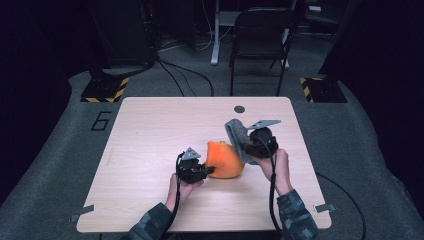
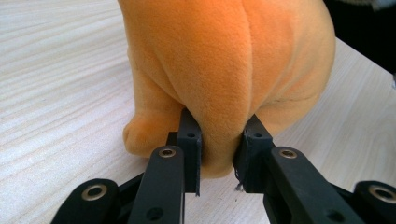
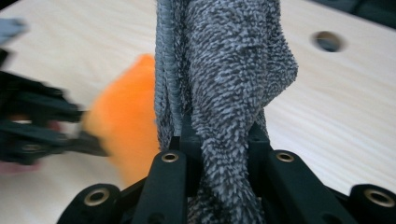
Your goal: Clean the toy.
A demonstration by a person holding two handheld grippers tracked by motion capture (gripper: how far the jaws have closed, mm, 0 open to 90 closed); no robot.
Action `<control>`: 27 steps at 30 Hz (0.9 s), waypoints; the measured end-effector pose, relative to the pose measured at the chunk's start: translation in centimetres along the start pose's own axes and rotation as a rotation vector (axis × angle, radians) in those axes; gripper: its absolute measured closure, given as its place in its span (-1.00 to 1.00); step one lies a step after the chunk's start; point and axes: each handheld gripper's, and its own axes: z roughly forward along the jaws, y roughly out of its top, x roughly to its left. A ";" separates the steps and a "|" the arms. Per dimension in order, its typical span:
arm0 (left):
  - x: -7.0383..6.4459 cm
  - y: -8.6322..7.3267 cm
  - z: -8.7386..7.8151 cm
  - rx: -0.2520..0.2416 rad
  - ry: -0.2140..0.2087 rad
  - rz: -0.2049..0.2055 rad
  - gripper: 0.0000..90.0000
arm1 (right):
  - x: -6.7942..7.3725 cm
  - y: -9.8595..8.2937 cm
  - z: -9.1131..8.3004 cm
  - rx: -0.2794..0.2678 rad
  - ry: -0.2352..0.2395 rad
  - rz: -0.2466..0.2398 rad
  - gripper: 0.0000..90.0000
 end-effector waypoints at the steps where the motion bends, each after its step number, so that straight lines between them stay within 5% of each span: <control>1: -0.1 0.0 0.1 -0.006 0.004 -0.001 0.63 | 0.7 0.1 0.3 0.012 0.014 -0.015 0.68; 4: -0.4 0.0 0.1 -0.005 0.026 0.015 0.61 | 2.5 0.2 1.2 0.032 0.074 -0.049 0.67; 7: -0.8 0.0 0.2 -0.006 0.045 0.047 0.55 | 4.0 0.2 2.4 0.059 0.076 -0.080 0.66; 15: -1.2 -0.1 0.5 -0.005 0.068 0.110 0.56 | 4.5 -0.5 4.0 0.115 -0.041 -0.154 0.69; 27: -1.1 -0.1 0.5 -0.010 0.056 0.109 0.62 | 2.3 -0.7 3.5 0.136 -0.039 -0.124 0.70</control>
